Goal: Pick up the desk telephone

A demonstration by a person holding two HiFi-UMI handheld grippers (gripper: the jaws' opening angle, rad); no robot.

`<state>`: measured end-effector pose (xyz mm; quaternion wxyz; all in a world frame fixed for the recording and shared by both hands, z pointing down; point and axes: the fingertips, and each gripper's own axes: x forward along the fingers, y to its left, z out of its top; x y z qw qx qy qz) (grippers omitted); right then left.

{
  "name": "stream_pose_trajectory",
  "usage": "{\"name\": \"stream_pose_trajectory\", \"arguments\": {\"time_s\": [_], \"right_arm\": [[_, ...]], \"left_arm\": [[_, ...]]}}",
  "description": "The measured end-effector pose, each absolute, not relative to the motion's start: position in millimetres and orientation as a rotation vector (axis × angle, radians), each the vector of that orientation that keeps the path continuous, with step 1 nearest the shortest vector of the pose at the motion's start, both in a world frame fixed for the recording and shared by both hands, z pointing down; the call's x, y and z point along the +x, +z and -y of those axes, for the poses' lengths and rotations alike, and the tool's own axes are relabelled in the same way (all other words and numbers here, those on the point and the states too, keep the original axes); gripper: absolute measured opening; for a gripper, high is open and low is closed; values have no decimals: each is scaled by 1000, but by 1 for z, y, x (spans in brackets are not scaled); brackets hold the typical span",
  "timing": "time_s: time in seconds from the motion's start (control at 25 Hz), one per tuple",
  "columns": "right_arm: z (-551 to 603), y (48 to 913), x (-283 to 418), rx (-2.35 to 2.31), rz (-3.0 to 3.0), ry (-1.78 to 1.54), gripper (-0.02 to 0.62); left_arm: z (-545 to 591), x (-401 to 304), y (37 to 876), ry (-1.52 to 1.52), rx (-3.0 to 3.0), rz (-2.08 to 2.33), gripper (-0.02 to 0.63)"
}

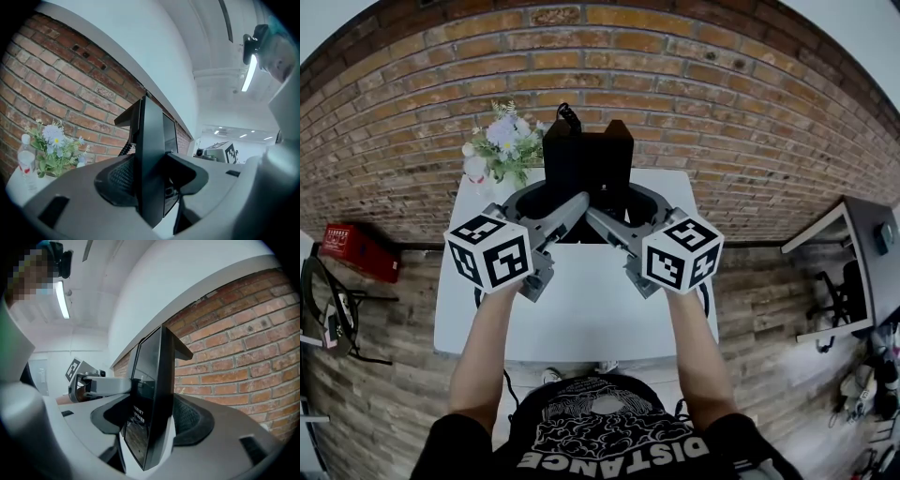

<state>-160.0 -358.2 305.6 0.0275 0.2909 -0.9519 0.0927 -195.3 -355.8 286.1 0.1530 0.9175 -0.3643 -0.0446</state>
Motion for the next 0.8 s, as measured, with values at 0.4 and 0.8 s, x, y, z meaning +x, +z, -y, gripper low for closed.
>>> {"name": "stream_pose_trajectory", "arguments": {"time_s": [0.4, 0.8], "right_arm": [[359, 308, -160, 894, 2932, 286, 275], [359, 308, -160, 894, 2927, 284, 275]], "left_arm": [[356, -195, 288, -122, 2630, 1045, 207], [357, -195, 289, -123, 2628, 1041, 207]]}}
